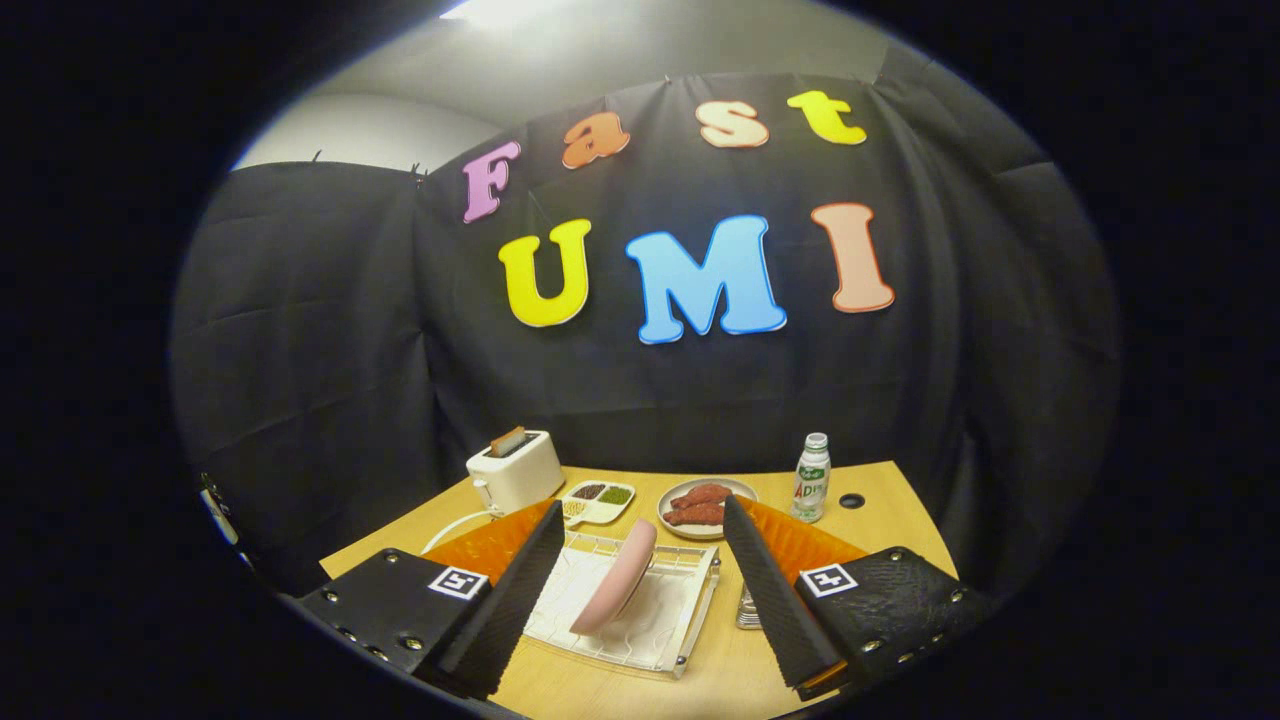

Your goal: Take the plate from the dish rack, then take the spoon from the basket and place it into the plate.

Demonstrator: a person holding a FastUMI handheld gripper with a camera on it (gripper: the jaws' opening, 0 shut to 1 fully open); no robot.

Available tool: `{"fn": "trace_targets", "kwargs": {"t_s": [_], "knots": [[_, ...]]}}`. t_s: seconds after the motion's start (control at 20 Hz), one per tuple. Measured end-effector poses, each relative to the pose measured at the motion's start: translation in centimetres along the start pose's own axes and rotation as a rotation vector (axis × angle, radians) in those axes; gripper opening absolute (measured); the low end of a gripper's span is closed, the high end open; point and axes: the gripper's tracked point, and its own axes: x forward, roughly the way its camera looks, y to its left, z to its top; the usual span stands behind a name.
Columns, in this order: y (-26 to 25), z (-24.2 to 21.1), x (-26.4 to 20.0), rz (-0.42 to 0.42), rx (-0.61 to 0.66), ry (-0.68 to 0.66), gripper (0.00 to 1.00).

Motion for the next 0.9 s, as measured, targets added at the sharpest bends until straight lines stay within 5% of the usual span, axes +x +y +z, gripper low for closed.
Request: {"fn": "trace_targets", "kwargs": {"t_s": [0.7,0.9], "knots": [[0.5,-11.8,11.6,0.055,0.194,0.660,0.99],[0.7,-14.0,13.3,0.053,0.268,0.819,0.92]]}}
